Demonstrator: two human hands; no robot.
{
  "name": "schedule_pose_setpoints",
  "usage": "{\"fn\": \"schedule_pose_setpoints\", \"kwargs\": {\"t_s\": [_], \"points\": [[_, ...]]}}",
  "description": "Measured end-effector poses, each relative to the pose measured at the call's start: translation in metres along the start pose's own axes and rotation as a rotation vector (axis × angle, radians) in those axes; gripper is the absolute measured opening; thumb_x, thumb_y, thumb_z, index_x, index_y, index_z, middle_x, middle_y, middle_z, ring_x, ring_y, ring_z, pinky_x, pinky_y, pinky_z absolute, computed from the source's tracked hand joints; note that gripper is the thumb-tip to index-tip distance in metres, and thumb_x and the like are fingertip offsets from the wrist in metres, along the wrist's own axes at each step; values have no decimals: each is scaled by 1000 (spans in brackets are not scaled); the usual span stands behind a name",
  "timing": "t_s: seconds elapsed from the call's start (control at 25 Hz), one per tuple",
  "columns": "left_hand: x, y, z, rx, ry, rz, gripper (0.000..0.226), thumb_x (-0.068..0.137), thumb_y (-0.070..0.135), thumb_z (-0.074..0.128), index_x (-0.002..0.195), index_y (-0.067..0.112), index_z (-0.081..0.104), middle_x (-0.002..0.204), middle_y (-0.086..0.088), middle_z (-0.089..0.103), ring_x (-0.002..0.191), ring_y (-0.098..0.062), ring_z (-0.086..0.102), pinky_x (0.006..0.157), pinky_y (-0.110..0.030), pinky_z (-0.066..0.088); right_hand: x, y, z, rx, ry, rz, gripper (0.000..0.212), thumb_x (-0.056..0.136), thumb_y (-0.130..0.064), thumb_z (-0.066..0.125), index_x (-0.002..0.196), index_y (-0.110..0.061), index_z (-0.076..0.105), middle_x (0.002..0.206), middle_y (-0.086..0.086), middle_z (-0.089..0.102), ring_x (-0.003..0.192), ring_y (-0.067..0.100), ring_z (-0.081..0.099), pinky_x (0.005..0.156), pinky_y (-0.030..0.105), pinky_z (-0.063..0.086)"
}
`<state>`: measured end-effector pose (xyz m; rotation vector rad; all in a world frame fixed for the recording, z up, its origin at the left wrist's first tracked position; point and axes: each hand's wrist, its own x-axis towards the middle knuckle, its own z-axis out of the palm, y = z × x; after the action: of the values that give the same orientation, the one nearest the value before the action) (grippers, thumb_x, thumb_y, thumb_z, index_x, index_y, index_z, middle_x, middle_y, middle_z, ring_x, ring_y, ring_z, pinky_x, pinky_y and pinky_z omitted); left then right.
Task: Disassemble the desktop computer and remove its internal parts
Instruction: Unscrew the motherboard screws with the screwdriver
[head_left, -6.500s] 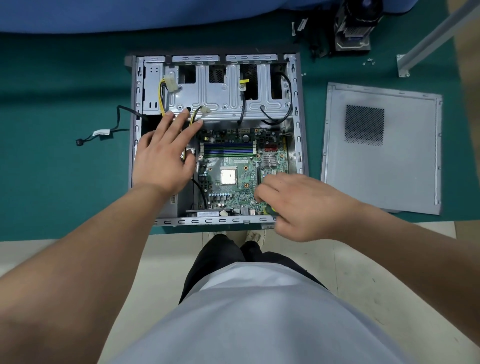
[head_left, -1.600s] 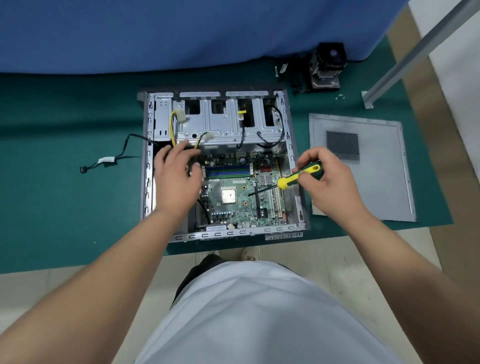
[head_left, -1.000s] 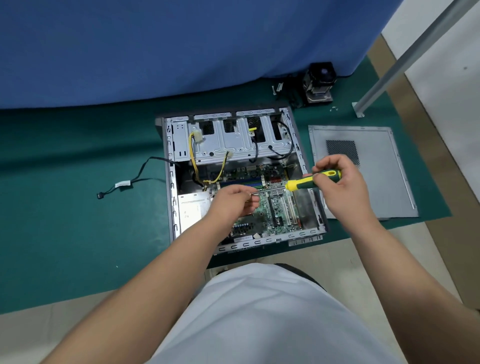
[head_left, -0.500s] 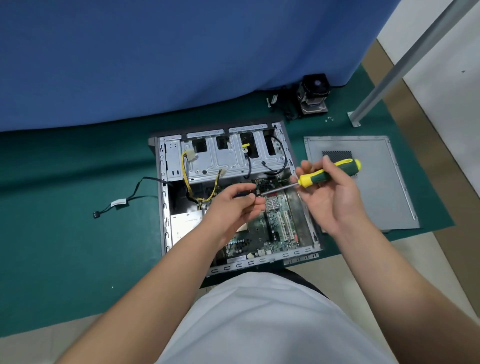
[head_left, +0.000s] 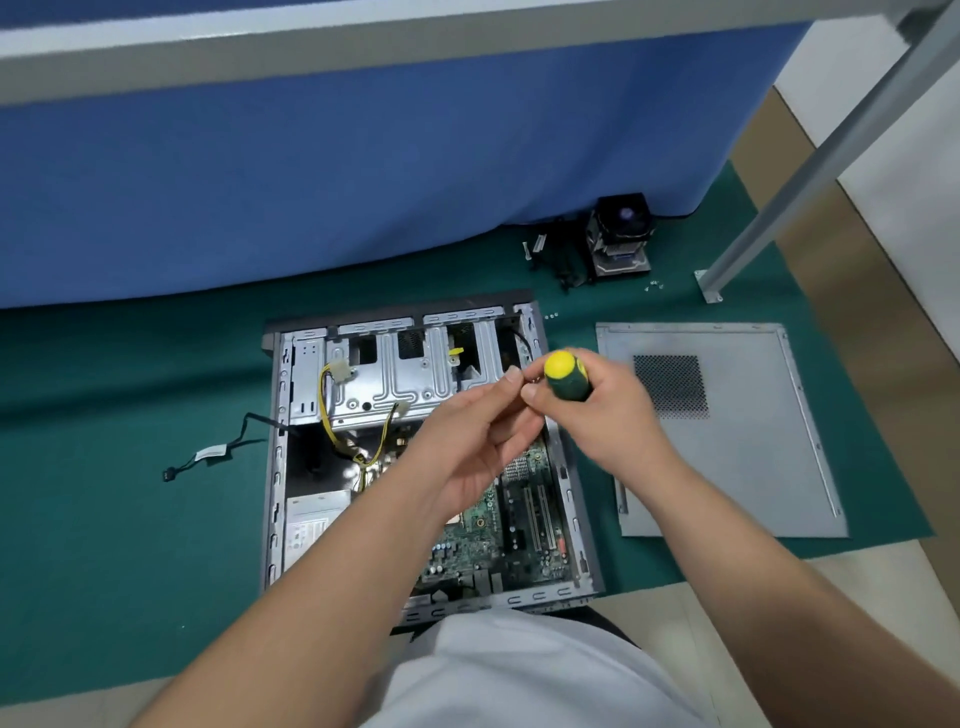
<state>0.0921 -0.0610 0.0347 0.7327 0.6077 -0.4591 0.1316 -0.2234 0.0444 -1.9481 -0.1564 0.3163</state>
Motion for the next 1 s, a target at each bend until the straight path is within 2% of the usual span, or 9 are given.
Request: {"fn": "schedule_pose_setpoints", "kwargs": {"t_s": [0.24, 0.4, 0.48, 0.56, 0.64, 0.76, 0.84, 0.92, 1.0], "points": [[26, -3, 28, 39, 145, -13, 18, 89, 25, 77, 95, 9, 84, 103, -12, 79, 86, -16, 77, 74, -25, 61, 23, 27, -12, -123, 70, -88, 9, 87, -23, 81, 93, -20, 75, 91, -11, 65, 87, 2, 62, 75, 11, 44], [41, -1, 43, 25, 224, -24, 28, 98, 30, 69, 102, 4, 76, 89, -9, 78, 72, -16, 75, 65, -26, 60, 34, 40, -16, -268, 97, -187, 11, 87, -12, 75, 90, -20, 69, 87, -11, 59, 80, 7, 58, 68, 28, 48], [47, 2, 46, 28, 225, -49, 34, 101, 38, 64, 104, 5, 75, 92, -8, 78, 76, -17, 76, 67, -28, 61, 42, 47, -18, -321, 83, -214, 16, 84, -10, 73, 96, -21, 70, 92, -11, 61, 82, 13, 60, 70, 35, 51], [53, 7, 47, 105, 212, -56, 39, 101, 43, 62, 112, 8, 76, 104, -6, 79, 88, -19, 76, 76, -31, 62, 51, 54, -18, -253, 91, -180, 13, 85, -16, 72, 94, -26, 69, 90, -11, 63, 81, 12, 61, 70, 31, 51], [63, 13, 43, 291, 216, 24, 33, 100, 43, 62, 116, 18, 76, 113, 0, 78, 100, -20, 75, 86, -34, 62, 66, 62, -19, -63, 146, 5, 8, 88, -32, 69, 86, -26, 64, 78, -3, 65, 71, 14, 61, 64, 28, 50], [81, 33, 26, 829, 342, 350, 20, 100, 39, 62, 116, 37, 74, 115, 12, 75, 93, -3, 71, 87, -23, 56, 106, 95, -27, 50, 172, 306, 27, 81, -42, 65, 87, -16, 63, 68, 4, 62, 61, 21, 57, 61, 35, 48], [98, 48, 1, 1213, 417, 553, 28, 101, 32, 61, 128, 37, 69, 139, 10, 63, 116, -2, 60, 105, -25, 47, 136, 119, -33, 34, 153, 412, 30, 78, -38, 64, 86, -10, 62, 66, 3, 54, 61, 20, 48, 60, 36, 42], [115, 59, -26, 1568, 459, 532, 46, 104, 39, 55, 149, 38, 51, 166, 6, 32, 153, -17, 25, 126, -36, 19, 169, 139, -36, -7, 151, 502, 26, 78, -31, 65, 87, -7, 63, 68, 2, 53, 64, 21, 48, 61, 36, 40], [126, 63, -46, 1833, 499, 398, 60, 104, 56, 42, 159, 51, 20, 173, 10, -1, 159, -20, -7, 127, -43, -4, 201, 153, -34, -68, 143, 569, 20, 77, -26, 66, 86, -7, 66, 70, 6, 58, 66, 24, 51, 61, 36, 41]]}}
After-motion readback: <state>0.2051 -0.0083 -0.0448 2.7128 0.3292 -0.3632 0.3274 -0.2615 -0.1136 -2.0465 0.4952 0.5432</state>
